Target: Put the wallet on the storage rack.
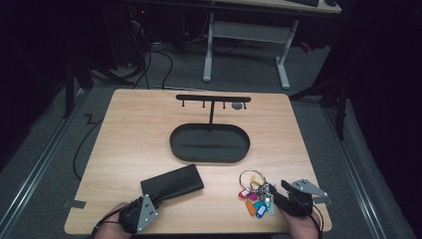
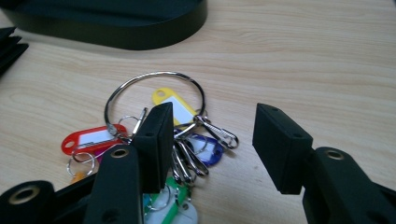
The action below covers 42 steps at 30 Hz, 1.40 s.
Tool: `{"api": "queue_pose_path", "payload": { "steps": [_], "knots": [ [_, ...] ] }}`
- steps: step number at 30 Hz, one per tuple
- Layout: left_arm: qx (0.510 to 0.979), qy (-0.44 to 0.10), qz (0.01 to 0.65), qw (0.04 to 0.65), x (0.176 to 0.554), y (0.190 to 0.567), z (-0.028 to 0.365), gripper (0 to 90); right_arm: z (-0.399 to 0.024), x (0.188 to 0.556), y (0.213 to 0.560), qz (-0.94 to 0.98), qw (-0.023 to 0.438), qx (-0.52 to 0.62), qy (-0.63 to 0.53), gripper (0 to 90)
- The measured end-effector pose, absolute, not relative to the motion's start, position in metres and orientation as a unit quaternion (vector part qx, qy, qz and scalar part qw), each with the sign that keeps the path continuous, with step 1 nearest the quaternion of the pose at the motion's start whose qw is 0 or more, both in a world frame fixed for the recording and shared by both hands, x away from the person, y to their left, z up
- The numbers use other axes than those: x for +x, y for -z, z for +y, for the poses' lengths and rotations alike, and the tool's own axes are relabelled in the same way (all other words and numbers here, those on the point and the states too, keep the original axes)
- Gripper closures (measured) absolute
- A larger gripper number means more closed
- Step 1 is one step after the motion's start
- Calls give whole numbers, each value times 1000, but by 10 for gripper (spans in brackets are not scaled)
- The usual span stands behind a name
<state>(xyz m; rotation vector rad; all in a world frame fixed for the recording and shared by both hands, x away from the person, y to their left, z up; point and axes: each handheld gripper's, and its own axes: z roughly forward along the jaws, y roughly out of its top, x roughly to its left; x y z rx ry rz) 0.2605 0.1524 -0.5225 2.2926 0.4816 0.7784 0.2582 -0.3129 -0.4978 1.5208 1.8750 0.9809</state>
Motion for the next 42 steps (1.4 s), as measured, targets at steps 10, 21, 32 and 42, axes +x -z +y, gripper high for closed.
{"api": "queue_pose_path", "payload": {
  "steps": [10, 21, 32, 42],
  "knots": [
    [843, -270, 228, 406, 261, 501, 174, 809, -325, 253, 504, 678, 281, 576, -361, 479],
    [802, -248, 273, 470, 263, 482, 197, 826, -323, 254, 504, 680, 278, 573, -365, 477],
    [768, -210, 313, 518, 270, 478, 216, 828, -323, 255, 504, 681, 272, 571, -370, 477],
    [738, -195, 360, 537, 283, 487, 238, 814, -323, 255, 505, 681, 264, 575, -369, 474]
  ]
}}
